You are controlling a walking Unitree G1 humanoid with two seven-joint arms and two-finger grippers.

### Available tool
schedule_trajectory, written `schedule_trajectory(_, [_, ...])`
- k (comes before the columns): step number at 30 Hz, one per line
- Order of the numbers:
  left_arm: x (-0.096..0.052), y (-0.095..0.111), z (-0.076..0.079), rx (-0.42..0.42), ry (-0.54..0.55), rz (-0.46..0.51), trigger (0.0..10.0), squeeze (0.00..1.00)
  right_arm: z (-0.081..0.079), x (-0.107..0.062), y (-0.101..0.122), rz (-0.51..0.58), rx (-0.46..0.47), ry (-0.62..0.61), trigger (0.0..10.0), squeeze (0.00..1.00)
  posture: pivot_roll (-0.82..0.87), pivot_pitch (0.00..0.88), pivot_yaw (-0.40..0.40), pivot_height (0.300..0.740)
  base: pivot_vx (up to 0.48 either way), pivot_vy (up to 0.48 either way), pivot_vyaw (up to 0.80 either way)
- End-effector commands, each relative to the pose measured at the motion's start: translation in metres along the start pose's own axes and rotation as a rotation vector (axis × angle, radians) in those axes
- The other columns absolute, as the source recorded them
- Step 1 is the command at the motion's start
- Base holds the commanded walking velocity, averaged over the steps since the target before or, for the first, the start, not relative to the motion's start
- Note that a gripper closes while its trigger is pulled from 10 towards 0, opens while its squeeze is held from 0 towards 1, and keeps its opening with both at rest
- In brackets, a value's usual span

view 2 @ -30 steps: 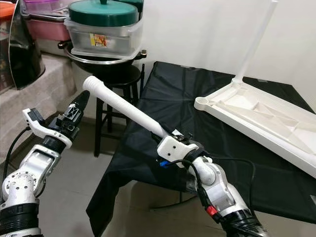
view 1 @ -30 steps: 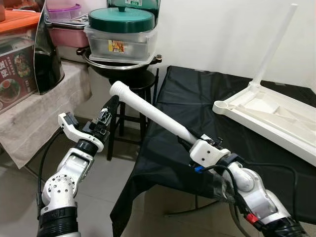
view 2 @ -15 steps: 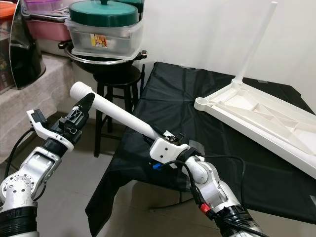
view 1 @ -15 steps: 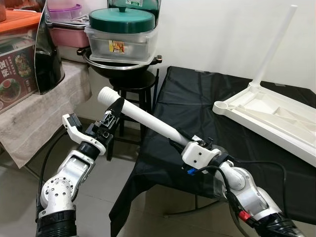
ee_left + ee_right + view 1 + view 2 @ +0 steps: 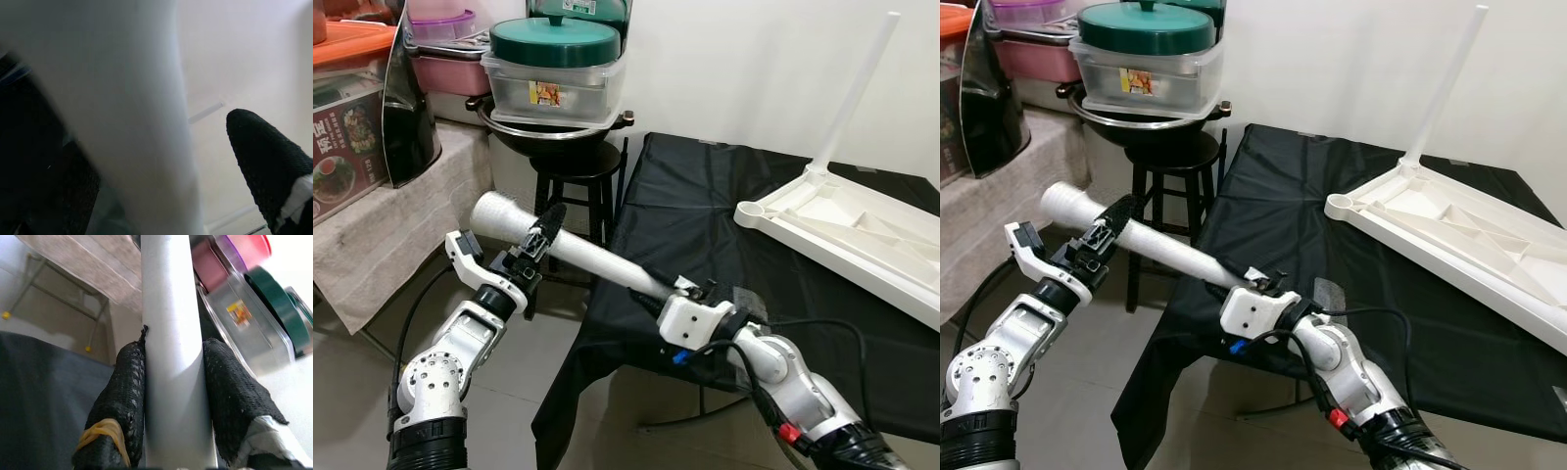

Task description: Building children table

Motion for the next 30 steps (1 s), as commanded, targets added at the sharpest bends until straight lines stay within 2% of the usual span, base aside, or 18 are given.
schedule_trajectory(1, [0.003,0.001,-0.003,0.027,0.026,-0.005,10.0,0.0,-0.003,-0.003,0.006,0.032,-0.014,0.025,0.0,0.0,0.04,0.0,-0.09,0.74,0.0,0.0,0.0])
schedule_trajectory(6, [0.005,0.005,-0.014,0.029,0.103,0.024,10.0,0.0,-0.008,-0.005,0.005,0.034,-0.013,0.049,0.0,0.0,0.04,0.0,-0.088,0.74,0.0,0.0,0.0])
schedule_trajectory(9, [0.005,0.005,-0.014,0.029,0.103,0.024,10.0,0.0,-0.008,-0.005,0.005,0.034,-0.013,0.049,0.0,0.0,0.04,0.0,-0.088,0.74,0.0,0.0,0.0])
schedule_trajectory(10, [0.005,0.007,-0.015,0.033,0.114,0.037,9.7,0.0,-0.01,-0.006,0.004,0.03,-0.012,0.056,0.0,0.0,0.04,0.0,-0.088,0.74,0.0,0.0,0.0])
schedule_trajectory(11, [0.005,0.009,-0.017,0.041,0.13,0.051,0.0,0.0,-0.011,-0.007,0.002,0.023,-0.012,0.057,0.0,0.0,0.04,0.0,-0.089,0.74,0.0,0.0,0.0])
schedule_trajectory(17, [0.003,0.021,-0.027,0.059,0.197,0.114,0.0,0.0,-0.01,-0.006,-0.001,0.009,-0.009,0.035,0.0,0.0,0.04,0.0,-0.089,0.74,0.0,0.0,0.0])
schedule_trajectory(19, [0.002,0.026,-0.037,0.062,0.259,0.14,0.0,0.0,-0.01,-0.004,0.0,0.011,0.001,0.026,0.0,0.0,0.04,0.0,-0.088,0.74,0.0,0.0,0.0])
schedule_trajectory(25, [0.002,0.029,-0.043,0.064,0.303,0.159,0.0,0.0,-0.009,-0.002,-0.001,0.005,0.015,0.009,0.0,0.0,0.04,0.0,-0.089,0.74,0.0,0.0,0.0])
schedule_trajectory(26, [0.002,0.03,-0.045,0.064,0.317,0.166,0.0,0.0,-0.007,-0.002,-0.002,-0.003,0.021,-0.008,3.3,0.0,0.04,0.0,-0.089,0.74,0.0,0.0,0.0])
schedule_trajectory(27, [0.002,0.03,-0.045,0.064,0.317,0.166,0.0,0.0,-0.007,-0.002,-0.002,-0.003,0.021,-0.008,3.3,0.0,0.04,0.0,-0.089,0.74,0.0,0.0,0.0])
schedule_trajectory(28, [0.002,0.033,-0.047,0.065,0.333,0.174,0.0,0.0,-0.002,-0.001,-0.003,-0.006,0.053,-0.035,10.0,0.0,0.04,0.0,-0.089,0.74,0.0,0.0,0.0])
schedule_trajectory(29, [0.002,0.034,-0.049,0.066,0.347,0.183,0.0,0.0,0.005,-0.001,-0.002,0.003,0.09,-0.07,10.0,0.0,0.04,0.0,-0.089,0.74,0.0,0.0,0.0])
schedule_trajectory(30, [0.001,0.036,-0.051,0.069,0.362,0.187,0.0,0.0,0.014,-0.001,0.001,0.019,0.14,-0.122,10.0,1.0,0.04,0.0,-0.089,0.74,0.0,0.0,0.0])
Point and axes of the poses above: a point about 5 cm out from each wrist's last joint towards the gripper, its own x axis pointing out of the wrist towards the gripper, its own y axis along the axis of the wrist's last joint, z = x × y, the point moved 5 cm from there along x, pointing out of the wrist towards the gripper, and after that the axes turned 13 degrees about x, right-handed, at the moved point
